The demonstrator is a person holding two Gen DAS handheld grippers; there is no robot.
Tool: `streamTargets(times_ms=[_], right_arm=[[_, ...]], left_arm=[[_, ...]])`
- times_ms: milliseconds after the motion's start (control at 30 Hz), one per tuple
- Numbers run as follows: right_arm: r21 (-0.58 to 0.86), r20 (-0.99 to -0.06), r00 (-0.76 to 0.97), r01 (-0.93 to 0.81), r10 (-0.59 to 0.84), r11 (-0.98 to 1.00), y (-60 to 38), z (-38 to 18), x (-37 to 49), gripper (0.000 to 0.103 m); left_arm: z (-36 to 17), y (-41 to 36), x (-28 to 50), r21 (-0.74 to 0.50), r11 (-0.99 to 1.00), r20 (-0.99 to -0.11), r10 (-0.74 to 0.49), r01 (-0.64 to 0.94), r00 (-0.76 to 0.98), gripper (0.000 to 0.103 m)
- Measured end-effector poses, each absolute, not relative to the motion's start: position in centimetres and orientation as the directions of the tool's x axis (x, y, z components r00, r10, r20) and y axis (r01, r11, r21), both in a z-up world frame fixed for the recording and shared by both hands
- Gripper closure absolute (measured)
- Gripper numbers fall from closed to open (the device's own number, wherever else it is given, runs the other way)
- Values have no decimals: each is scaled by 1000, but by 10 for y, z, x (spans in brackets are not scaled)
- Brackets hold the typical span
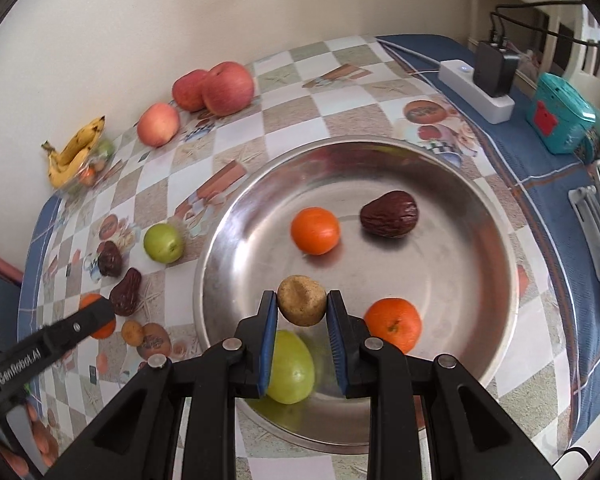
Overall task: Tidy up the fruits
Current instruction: 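Carry both over the steel plate and open both grippers to release the fruit, then withdraw both open grippers from the plate back over the fruit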
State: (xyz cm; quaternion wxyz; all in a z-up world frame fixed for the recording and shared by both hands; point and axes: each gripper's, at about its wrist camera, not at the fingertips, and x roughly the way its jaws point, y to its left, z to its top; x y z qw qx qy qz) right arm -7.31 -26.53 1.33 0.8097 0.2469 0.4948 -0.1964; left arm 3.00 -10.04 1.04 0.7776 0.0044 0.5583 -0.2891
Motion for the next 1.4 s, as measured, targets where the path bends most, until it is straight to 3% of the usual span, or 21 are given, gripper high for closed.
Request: streamTargets(times_ms=[367,500,667,767,833,933,967,1067,1167,1400], right_arm=[[188,-901,422,586,-100,788,-278,12,-85,77],[192,-901,424,584,-95,789,-278,12,-84,77],[183,-902,421,582,-100,792,-276,11,-83,70],[178,-902,418,579,-103,796,-275,10,-83,70],[171,-903,415,578,-108,798,-274,10,-82,69],[159,-904,412,572,-114,805,-272,10,-81,44],[158,-904,413,569,-114,807,-272,9,-80,37],[137,-905,406,560,-127,817,-269,8,-78,32],[116,-904,403,555,-145,824,-267,7,-77,11],[131,-883,445,543,-152,830,-264,11,-75,10]], left_arm=[[9,-145,2,-388,711,-833,-542,587,107,62],[8,-144,2,-371,717,-841,-529,590,114,49],[2,-137,10,-373,746,-851,-511,552,116,45],[0,-131,15,-352,776,-864,-484,524,136,26],[-2,-126,21,-327,804,-876,-455,497,161,20],[-2,-112,31,-277,851,-887,-405,446,221,9],[-2,-107,34,-261,866,-890,-387,426,242,0],[-3,-87,44,-203,920,-899,-311,336,309,0],[-5,-66,55,-169,955,-910,-246,244,334,0],[-11,-6,76,-177,984,-919,-172,20,356,0]])
